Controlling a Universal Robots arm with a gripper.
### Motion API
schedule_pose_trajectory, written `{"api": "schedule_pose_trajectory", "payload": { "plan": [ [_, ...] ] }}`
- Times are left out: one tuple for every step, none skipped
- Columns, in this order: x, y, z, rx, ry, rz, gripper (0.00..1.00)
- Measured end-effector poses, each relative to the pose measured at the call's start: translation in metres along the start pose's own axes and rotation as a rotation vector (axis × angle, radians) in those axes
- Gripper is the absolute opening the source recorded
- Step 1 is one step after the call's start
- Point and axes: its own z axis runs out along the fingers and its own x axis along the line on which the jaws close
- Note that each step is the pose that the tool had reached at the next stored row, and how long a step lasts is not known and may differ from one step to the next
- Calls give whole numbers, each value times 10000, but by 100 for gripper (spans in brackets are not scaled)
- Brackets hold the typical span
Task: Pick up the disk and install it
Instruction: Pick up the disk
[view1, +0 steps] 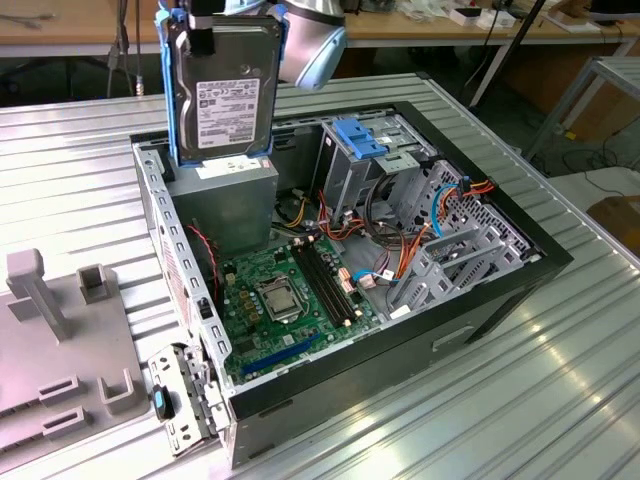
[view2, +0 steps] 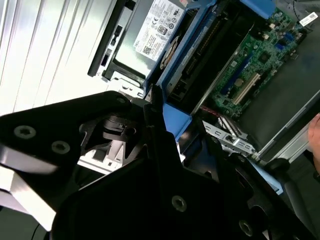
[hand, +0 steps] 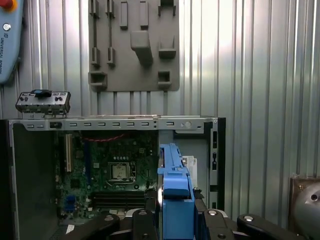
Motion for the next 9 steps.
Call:
{"api": "schedule_pose_trajectory", "payload": {
  "plan": [
    [0,-51,3,-1,1,-1,37],
    [-1,-92,5,-2,1,-2,37],
    [-1,-123,8,0,0,-1,37],
    [-1,-157,10,0,0,0,37],
    [-1,-194,13,-1,0,0,37],
    [-1,-241,16,-1,1,-1,37],
    [-2,-276,18,-1,1,-2,37],
    [-2,-316,21,-1,1,0,37],
    [-2,-354,23,-1,1,0,37]
  ]
}}
